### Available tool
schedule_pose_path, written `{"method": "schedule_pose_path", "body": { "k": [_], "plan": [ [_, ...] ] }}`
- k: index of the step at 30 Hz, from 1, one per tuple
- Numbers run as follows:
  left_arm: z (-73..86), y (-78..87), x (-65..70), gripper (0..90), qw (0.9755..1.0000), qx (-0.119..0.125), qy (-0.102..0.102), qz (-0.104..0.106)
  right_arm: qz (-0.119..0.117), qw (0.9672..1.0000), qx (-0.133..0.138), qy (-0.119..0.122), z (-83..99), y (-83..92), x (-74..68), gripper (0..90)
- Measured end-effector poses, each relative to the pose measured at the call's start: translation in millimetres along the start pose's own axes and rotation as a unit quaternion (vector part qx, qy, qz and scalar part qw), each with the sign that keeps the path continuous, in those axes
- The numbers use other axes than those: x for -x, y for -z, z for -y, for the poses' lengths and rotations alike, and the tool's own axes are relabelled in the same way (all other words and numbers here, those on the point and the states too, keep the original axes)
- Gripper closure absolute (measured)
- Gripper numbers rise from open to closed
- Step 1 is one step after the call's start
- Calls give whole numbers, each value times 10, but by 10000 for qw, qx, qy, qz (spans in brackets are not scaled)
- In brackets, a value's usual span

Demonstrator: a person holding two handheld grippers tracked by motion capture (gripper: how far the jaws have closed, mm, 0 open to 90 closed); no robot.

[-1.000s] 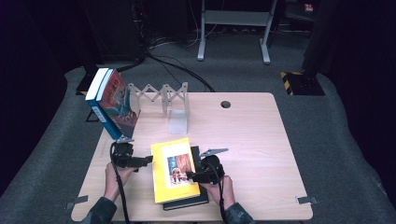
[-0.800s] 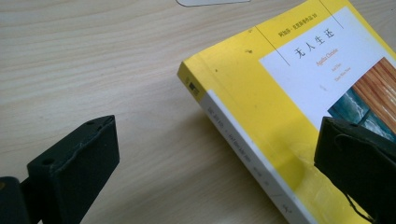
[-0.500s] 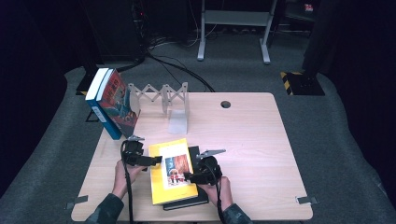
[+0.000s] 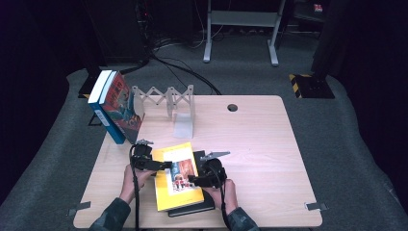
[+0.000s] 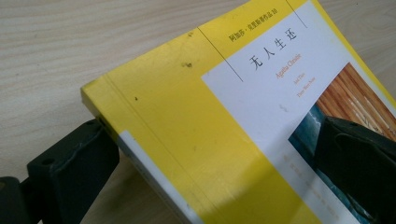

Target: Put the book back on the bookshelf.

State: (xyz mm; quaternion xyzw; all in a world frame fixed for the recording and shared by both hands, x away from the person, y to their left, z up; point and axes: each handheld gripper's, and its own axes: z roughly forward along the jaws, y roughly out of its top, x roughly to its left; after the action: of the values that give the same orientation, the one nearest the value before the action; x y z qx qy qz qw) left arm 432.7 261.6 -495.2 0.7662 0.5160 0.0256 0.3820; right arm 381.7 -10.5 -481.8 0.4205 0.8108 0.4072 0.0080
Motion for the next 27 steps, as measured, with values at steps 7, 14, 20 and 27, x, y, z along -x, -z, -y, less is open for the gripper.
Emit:
{"method": "schedule_pose_path", "body": {
  "k": [7, 14, 20, 27],
  "plan": [
    [-18, 2, 5, 6, 10000, -82, -36, 19, 26, 10000, -19, -49, -50, -46, -2, 498],
    [-114, 161, 140, 149, 9987, 253, -333, -278, 37, 10000, 31, -13, -71, -88, -15, 497],
    [-176, 254, 165, 224, 9972, 197, -522, -505, -25, 10000, 8, 73, -95, -115, -15, 497],
    [-263, 321, 228, 338, 9962, 73, -632, -595, -41, 9999, 57, 127, -95, -125, -10, 498]
  ]
}}
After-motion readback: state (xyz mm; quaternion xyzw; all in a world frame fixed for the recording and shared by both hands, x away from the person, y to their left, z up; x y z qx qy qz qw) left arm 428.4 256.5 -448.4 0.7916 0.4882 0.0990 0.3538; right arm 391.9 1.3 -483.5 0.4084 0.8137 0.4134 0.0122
